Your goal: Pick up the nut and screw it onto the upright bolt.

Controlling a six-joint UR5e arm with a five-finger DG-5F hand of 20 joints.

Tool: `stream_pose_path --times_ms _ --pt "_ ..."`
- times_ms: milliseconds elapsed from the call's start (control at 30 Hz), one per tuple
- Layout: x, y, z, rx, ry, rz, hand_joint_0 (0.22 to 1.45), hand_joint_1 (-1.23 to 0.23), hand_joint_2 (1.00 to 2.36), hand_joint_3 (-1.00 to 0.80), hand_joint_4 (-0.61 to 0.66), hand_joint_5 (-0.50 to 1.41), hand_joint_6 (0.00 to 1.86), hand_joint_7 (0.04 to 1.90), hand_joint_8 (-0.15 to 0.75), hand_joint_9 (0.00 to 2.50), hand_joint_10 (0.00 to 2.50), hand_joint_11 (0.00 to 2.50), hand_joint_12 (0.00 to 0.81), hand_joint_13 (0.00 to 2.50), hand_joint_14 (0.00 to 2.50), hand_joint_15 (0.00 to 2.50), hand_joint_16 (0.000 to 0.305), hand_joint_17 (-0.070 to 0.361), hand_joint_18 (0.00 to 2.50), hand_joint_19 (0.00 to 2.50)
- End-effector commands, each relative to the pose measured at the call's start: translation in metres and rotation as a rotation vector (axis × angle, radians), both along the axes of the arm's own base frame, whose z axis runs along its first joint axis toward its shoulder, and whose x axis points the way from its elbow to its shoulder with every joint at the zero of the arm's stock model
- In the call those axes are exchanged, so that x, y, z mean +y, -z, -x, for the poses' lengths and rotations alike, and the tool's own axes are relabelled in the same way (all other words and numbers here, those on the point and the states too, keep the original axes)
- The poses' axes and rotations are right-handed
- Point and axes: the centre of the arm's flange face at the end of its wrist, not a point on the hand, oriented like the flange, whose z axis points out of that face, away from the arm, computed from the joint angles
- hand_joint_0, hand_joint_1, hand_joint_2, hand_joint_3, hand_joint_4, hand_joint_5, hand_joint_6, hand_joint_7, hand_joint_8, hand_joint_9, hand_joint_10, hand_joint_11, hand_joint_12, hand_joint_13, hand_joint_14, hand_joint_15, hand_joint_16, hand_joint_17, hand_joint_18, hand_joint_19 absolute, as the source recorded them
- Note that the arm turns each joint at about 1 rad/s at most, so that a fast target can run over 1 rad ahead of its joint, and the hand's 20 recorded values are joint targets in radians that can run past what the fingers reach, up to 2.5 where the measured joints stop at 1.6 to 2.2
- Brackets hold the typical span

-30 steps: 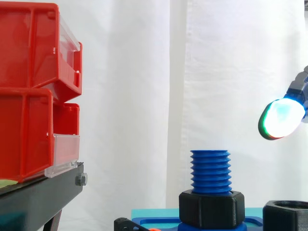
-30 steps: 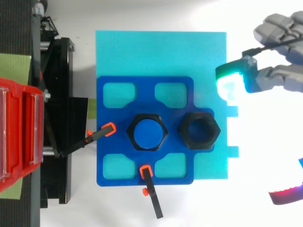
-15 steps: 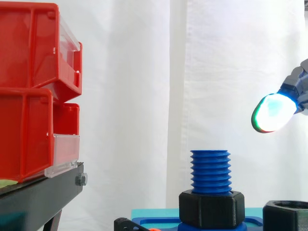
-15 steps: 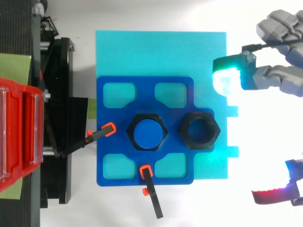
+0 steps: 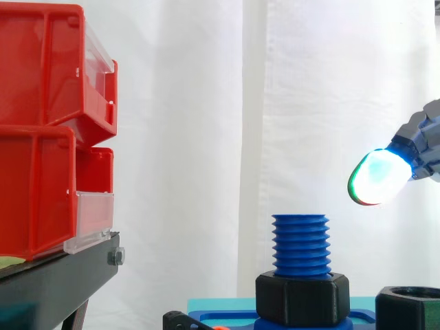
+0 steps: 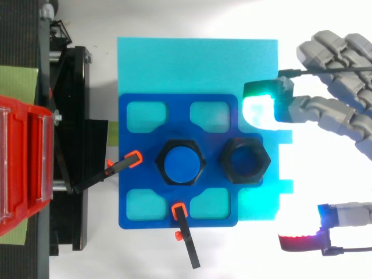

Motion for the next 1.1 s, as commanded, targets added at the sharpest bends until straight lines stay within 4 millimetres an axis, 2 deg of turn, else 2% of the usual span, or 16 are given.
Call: stream_pose_path --times_ms 0,33,167,733,900,1067 --pt "0.007 0.010 -0.002 0.008 0.009 0.008 0.33 -0.78 1.00 -0.50 0.05 -0.30 0.50 0.57 0.208 0.00 0.00 0.00 0.393 0.00 0.00 0.00 0.065 0.147 0.00 0.00" --pt "0.011 0.015 -0.003 0.007 0.012 0.006 0.33 -0.78 1.00 -0.50 0.04 -0.30 0.50 0.57 0.208 0.00 0.00 0.00 0.394 0.00 0.00 0.00 0.066 0.148 0.00 0.00" --pt "0.019 0.014 -0.004 -0.023 0.029 -0.010 0.32 -0.77 1.00 -0.50 0.04 -0.30 0.50 0.57 0.211 0.00 0.00 0.00 0.395 0.00 0.00 0.00 0.066 0.149 0.00 0.00" --pt "0.026 0.014 0.001 -0.027 0.097 -0.017 0.33 -0.72 1.00 -0.50 0.07 -0.30 0.50 0.58 0.221 0.00 0.00 0.00 0.403 0.00 0.00 0.00 0.066 0.149 0.00 0.00" --pt "0.033 0.027 0.000 -0.036 0.137 -0.029 0.34 -0.72 1.00 -0.50 0.08 -0.30 0.50 0.58 0.224 0.00 0.00 0.00 0.403 0.00 0.00 0.00 0.066 0.148 0.00 0.00" --pt "0.040 0.027 -0.002 -0.070 0.158 -0.053 0.34 -0.71 1.00 -0.50 0.08 -0.30 0.50 0.59 0.227 0.00 0.00 0.00 0.403 0.00 0.00 0.00 0.066 0.148 0.00 0.00"
